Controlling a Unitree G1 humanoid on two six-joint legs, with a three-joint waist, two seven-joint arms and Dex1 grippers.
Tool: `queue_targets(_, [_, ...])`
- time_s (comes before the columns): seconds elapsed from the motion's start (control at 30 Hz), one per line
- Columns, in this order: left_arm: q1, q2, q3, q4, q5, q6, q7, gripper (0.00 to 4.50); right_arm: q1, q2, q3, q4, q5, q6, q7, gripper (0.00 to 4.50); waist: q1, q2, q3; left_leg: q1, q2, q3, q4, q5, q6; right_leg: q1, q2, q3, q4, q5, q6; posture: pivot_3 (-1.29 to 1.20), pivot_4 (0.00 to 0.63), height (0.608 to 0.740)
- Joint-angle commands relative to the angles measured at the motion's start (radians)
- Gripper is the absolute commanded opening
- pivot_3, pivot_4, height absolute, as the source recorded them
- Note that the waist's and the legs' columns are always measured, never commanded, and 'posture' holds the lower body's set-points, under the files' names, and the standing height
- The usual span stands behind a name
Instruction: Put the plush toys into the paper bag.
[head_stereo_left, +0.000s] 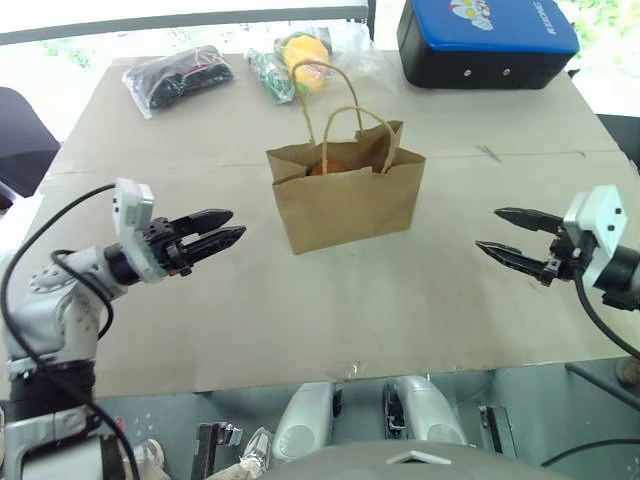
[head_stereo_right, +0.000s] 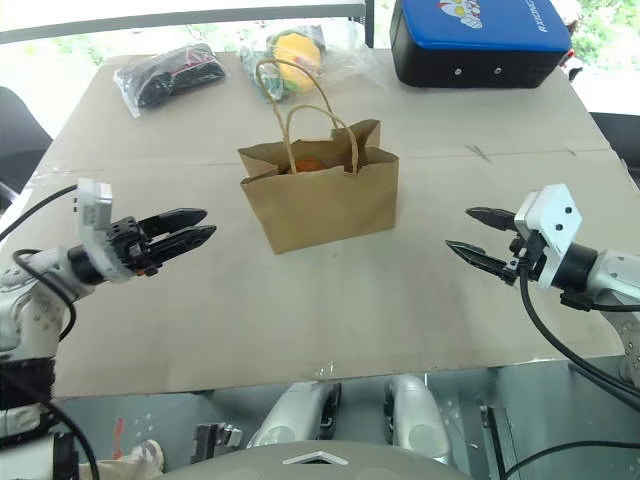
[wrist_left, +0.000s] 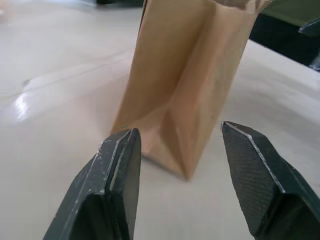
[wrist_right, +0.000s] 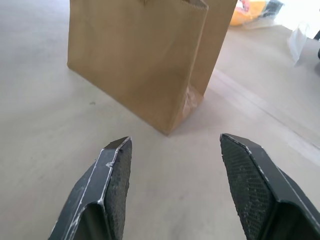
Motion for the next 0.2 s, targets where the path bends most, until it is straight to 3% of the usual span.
queue_targets(0.03, [0.276, -0.029, 0.153, -0.257, -0.017, 0.017, 0.096, 2.86, 0.129, -0.04, -0.18, 0.04, 0.015, -0.046, 0.124, 2.63, 0.017, 0.003, -0.001, 0.002, 0.0, 0.001, 0.0, 0.0, 0.001, 0.002, -0.001, 0.001, -0.001, 0.0, 0.0, 0.0, 0.15, 0.74])
queue_targets(0.2, [0.414, -0.024, 0.24, -0.315, -0.046, 0.022, 0.135, 2.86, 0.227, -0.036, -0.292, 0.121, -0.01, -0.131, 0.21, 2.63, 0.024, 0.003, 0.0, 0.008, 0.0, 0.002, -0.001, -0.004, 0.006, 0.008, -0.001, 0.001, -0.003, 0.0, 0.0, 0.0, 0.15, 0.74])
